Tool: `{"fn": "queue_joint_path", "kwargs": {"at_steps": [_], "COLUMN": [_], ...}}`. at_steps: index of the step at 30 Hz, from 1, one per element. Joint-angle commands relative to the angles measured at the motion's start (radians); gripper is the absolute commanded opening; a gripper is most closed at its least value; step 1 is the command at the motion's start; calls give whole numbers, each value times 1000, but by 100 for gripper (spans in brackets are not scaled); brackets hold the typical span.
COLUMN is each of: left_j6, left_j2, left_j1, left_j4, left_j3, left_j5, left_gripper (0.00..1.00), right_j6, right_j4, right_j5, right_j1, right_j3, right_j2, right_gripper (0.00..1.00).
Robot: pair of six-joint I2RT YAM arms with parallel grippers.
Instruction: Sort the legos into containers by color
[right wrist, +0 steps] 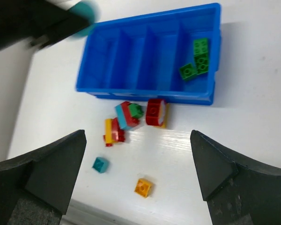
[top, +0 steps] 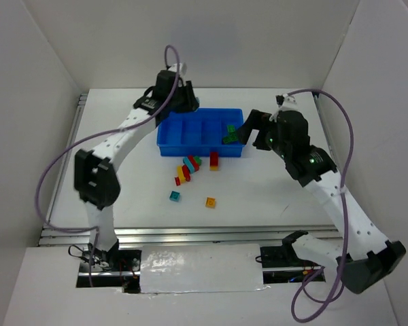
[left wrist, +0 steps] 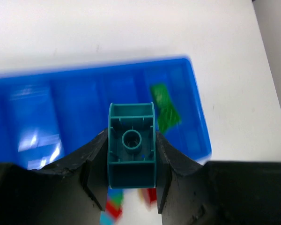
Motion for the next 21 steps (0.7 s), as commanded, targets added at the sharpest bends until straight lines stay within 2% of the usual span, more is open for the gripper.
{"fn": "queue_joint_path", "kwargs": {"at_steps": [1,2,3,6,7,12,16,21], "left_j6": [101,98,98,104,101,107,98,104], "left_j2": [243,349,391,495,509,543,567,572], "left_j1": [-41,-43,-45,-51,-51,-60,-69,-72], "left_j4": [-55,-81,-124,-143,-135,-60,-74,-65], "left_j3": [312,387,505,613,618,577,577,525], "left_j5": [9,5,5,-31,-32,28,16,5], "left_gripper": [2,2,3,10,14,19,32,41], "right_j6": [44,42,39,28,25,-1,-10,-12], "right_j4": [40,37,25,-15,-23,-55,-67,-55], "right_j5": [-102,-100,-108,-109,-109,-109,-109,-132], "right_j1": [5,5,5,13,13,11,13,13], "right_j3": [-99,-114,-136,-156,-162,-167,-162,-168], "right_j2": [-69,-108,-129,-182,-192,-241,-253,-245], "right_gripper": [100,100,99,100,100,100,100,100]}}
